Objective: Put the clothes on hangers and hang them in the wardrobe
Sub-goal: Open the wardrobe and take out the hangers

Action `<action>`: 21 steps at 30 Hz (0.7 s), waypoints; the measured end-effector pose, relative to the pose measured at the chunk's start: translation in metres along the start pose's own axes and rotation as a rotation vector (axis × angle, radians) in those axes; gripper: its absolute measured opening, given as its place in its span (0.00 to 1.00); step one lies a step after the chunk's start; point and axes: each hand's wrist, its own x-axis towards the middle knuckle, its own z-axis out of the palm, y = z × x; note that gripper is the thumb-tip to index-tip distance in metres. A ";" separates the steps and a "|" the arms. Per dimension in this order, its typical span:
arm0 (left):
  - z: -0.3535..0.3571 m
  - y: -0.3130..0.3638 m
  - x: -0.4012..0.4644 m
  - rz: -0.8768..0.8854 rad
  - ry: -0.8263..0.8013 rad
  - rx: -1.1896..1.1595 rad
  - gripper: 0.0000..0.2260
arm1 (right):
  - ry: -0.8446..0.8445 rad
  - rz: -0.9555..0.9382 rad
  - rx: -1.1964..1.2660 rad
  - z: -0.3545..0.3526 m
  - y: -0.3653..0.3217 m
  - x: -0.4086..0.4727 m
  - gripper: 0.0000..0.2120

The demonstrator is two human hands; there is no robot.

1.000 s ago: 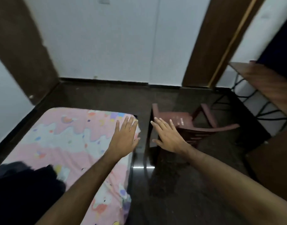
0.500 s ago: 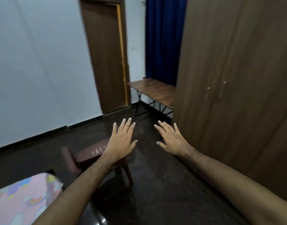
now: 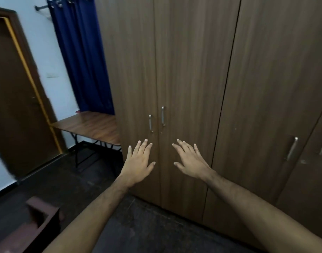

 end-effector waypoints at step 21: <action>0.084 -0.085 0.314 -0.018 0.001 -0.354 0.33 | -0.037 0.222 0.470 0.057 0.125 0.316 0.36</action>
